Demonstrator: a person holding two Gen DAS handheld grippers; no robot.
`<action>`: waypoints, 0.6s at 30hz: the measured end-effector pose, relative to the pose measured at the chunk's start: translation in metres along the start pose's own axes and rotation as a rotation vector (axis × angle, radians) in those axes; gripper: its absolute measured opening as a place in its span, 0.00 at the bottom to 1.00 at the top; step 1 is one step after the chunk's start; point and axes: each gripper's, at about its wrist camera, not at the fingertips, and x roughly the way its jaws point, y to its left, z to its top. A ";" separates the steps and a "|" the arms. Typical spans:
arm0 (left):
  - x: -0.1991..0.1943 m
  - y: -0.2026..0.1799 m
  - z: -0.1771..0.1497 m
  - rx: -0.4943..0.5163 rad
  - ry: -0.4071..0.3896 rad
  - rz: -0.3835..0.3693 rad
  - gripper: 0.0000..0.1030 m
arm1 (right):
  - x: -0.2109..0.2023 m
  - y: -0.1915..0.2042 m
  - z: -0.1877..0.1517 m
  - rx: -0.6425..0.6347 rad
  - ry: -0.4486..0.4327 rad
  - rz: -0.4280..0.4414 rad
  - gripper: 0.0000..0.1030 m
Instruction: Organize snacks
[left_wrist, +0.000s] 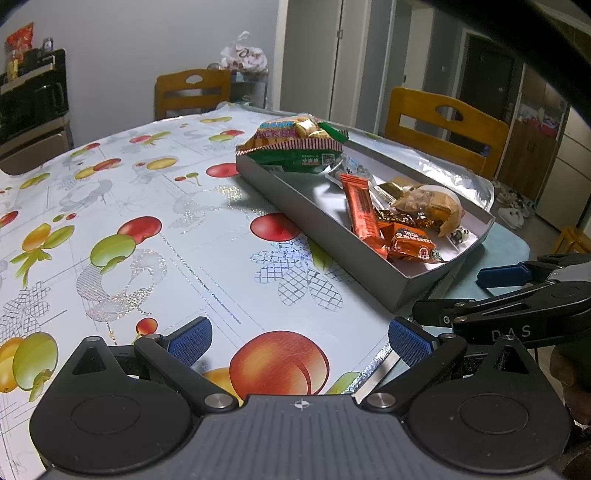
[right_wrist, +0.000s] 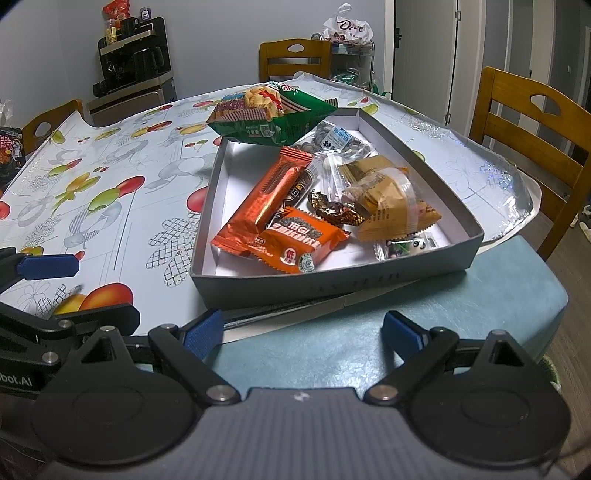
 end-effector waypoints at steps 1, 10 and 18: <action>0.000 0.000 0.000 0.000 0.001 0.000 1.00 | 0.000 0.000 0.000 0.000 0.000 0.001 0.93; 0.001 -0.001 -0.001 0.001 0.002 -0.001 1.00 | 0.001 0.000 0.000 -0.001 0.001 0.002 0.94; -0.001 0.001 0.000 0.008 -0.015 -0.005 1.00 | 0.001 0.000 0.001 0.001 0.001 0.001 0.94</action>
